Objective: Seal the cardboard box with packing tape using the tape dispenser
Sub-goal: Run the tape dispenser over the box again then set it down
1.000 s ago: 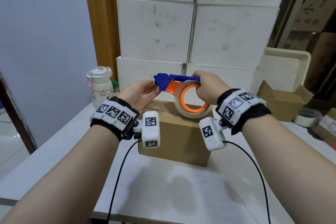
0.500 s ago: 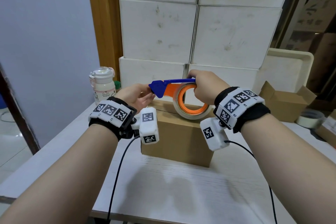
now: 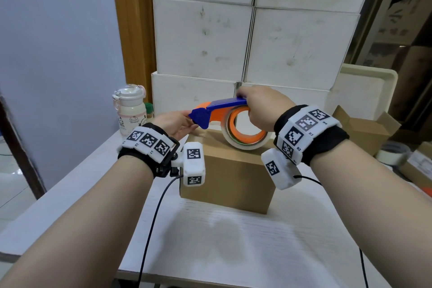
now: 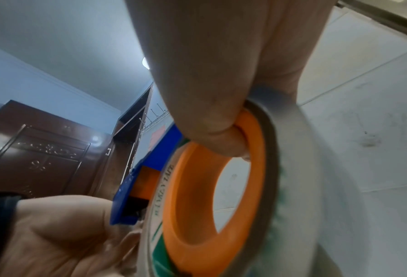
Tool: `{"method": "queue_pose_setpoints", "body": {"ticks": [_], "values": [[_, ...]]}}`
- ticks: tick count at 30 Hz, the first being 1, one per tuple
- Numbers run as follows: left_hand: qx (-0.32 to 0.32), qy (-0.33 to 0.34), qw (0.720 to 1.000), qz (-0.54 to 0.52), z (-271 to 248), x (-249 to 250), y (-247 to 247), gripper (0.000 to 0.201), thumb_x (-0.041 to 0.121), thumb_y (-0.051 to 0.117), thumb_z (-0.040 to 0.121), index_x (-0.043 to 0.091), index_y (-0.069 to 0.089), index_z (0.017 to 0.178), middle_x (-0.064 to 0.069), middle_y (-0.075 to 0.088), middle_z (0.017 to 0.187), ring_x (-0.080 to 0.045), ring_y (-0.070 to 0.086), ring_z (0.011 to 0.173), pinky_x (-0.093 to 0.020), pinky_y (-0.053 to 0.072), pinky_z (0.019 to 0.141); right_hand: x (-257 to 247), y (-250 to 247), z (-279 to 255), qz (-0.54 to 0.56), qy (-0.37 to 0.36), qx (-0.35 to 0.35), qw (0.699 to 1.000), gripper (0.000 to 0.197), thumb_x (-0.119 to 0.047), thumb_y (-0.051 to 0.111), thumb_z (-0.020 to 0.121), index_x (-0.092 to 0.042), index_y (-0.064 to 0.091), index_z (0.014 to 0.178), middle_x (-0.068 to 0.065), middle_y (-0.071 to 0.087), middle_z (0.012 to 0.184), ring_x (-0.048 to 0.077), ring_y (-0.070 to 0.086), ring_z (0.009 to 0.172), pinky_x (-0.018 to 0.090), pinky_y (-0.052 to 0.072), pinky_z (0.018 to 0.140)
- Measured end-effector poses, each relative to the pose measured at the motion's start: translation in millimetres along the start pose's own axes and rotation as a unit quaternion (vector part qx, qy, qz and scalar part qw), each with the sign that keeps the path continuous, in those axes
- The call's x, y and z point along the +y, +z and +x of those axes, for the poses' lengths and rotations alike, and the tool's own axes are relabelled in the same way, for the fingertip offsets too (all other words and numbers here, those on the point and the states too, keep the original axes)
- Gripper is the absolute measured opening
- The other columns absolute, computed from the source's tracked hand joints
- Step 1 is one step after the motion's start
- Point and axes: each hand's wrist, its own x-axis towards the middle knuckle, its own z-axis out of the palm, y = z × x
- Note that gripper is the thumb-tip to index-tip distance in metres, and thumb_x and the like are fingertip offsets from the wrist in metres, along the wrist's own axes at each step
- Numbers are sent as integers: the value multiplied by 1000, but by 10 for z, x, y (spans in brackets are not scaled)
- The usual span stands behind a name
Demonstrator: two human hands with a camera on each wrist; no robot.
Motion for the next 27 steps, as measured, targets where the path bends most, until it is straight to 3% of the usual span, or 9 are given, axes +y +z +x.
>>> {"method": "queue_pose_setpoints", "body": {"ticks": [4,7,11,15,17,19,21,24,27], "values": [[1,12,1000,13,10,-37,-5,42,-11,35,95,4,51,131,-10,55,89,-10,55,77,-8,50,43,9,30,-19,0,5,-12,1000,30,-1,49,87,-18,52,112,1,54,90,20,52,78,27,41,68],[2,25,1000,16,31,-67,-8,42,-12,33,96,2,49,132,-8,54,85,-10,54,75,-8,49,42,11,43,-13,-6,3,-12,1000,30,-1,49,87,-18,52,111,2,53,88,20,52,76,27,41,67],[1,36,999,32,26,-74,-23,43,-11,32,96,1,46,134,-12,57,89,-11,56,73,-8,47,38,-5,32,-2,-20,-8,-12,1000,30,1,46,87,-17,51,110,2,52,87,20,51,74,29,42,66],[0,27,1000,13,35,-138,-71,41,-11,29,96,1,46,132,-19,57,99,-11,63,56,-8,43,36,-51,45,9,-29,-17,-12,999,32,2,45,86,-18,51,110,3,52,89,21,51,74,31,45,67],[-1,31,999,-18,69,-166,-107,37,-12,32,95,-1,49,125,-17,60,97,-12,65,68,-13,54,55,-57,43,24,-29,-18,-14,999,31,1,45,86,-18,51,110,4,53,90,21,51,74,31,45,68],[3,33,999,-30,105,-183,-128,32,-12,36,93,2,53,116,-14,63,92,-17,64,81,-20,54,74,-58,40,35,-22,-14,-17,1000,32,1,45,86,-18,51,110,4,53,91,21,51,75,30,43,67],[11,42,999,-19,137,-165,-136,29,-13,42,90,-2,55,114,-18,65,101,-23,65,92,-28,52,85,-77,51,40,-17,-15,-17,1000,32,2,45,86,-17,52,111,4,53,91,21,51,76,30,44,69],[53,66,996,31,170,-126,-172,35,-14,52,86,-2,60,118,-22,64,115,-28,65,106,-31,56,82,-102,67,54,-12,-15,-17,1000,33,3,45,85,-17,52,111,3,52,91,20,50,77,30,44,71],[114,74,987,89,165,-119,-286,23,-11,57,84,7,67,93,-15,64,109,-20,65,97,-23,59,66,-97,62,67,-5,-5,-24,1000,33,2,45,86,-17,52,111,3,51,90,20,50,77,29,41,70]]}}
